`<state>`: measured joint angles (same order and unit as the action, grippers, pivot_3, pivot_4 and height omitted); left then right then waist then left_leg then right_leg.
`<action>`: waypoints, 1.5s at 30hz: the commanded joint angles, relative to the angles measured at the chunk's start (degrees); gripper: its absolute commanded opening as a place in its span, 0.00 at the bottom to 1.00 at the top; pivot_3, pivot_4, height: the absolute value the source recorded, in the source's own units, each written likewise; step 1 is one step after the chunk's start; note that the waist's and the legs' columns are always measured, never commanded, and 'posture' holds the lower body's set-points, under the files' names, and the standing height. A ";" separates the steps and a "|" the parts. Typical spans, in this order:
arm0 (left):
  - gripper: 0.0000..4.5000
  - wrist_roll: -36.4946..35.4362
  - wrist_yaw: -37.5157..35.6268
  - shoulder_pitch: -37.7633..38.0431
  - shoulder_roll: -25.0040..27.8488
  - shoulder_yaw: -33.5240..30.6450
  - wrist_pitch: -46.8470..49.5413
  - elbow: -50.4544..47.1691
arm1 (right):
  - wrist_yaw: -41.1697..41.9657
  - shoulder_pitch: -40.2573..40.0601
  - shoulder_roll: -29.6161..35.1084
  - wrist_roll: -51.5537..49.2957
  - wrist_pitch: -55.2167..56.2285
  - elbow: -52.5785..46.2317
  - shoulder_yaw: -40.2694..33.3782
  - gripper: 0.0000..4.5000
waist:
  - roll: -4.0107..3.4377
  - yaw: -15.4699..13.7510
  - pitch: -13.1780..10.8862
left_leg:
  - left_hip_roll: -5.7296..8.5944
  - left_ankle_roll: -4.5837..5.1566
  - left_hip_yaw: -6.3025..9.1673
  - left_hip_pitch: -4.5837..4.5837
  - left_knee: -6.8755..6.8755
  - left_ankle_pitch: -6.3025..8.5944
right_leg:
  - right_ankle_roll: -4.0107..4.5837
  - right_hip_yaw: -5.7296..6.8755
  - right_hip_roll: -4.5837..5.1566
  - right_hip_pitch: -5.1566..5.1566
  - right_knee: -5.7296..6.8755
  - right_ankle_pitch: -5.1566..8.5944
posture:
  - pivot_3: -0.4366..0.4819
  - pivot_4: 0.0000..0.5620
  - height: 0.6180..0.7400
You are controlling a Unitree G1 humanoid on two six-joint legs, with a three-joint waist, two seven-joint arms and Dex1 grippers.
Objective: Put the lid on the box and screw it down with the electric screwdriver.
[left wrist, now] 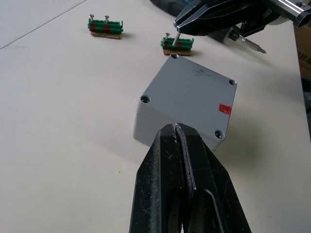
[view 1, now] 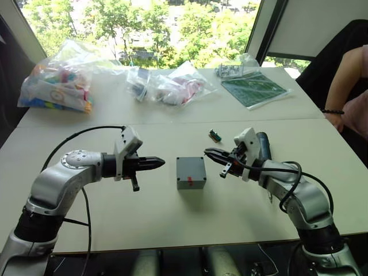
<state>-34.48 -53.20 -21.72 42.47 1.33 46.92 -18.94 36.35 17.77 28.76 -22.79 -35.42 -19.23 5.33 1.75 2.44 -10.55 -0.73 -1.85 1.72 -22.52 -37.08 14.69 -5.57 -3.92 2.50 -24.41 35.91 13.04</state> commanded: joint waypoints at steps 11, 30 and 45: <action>0.00 -0.86 1.36 0.03 -0.46 -0.31 0.51 -2.30 | 0.26 1.32 -1.27 0.12 1.50 -0.55 -0.44 0.02 | 0.00 0.09 0.00 | 0.00 0.00 -0.01 0.03 -0.04 0.00 | -0.14 0.00 0.00 0.00 0.06 0.08 | 0.48 0.27 1.00; 0.00 0.31 0.90 -0.07 -1.30 0.63 -0.33 -1.45 | 0.79 0.10 -0.98 0.33 1.12 -1.56 0.49 0.02 | 0.00 0.08 0.00 | 0.00 0.00 -0.01 0.03 -0.04 0.00 | -0.15 0.00 0.00 0.00 0.06 0.09 | 0.48 0.27 1.00; 0.00 0.90 1.06 0.82 -1.40 1.39 -0.82 -2.08 | 0.62 0.57 -1.07 4.32 2.15 0.66 2.87 0.02 | 0.00 0.07 0.00 | 0.00 0.00 -0.01 0.03 -0.04 0.00 | -0.14 0.00 0.00 0.00 0.06 0.08 | 0.48 0.27 1.00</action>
<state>-33.61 -52.21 -20.78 41.03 3.10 46.94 -19.37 37.32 17.46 28.06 -18.76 -34.15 -18.00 8.30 1.75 2.51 -10.55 -0.73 -1.85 1.72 -22.49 -37.12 14.69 -5.71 -3.92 2.50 -24.41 35.97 13.13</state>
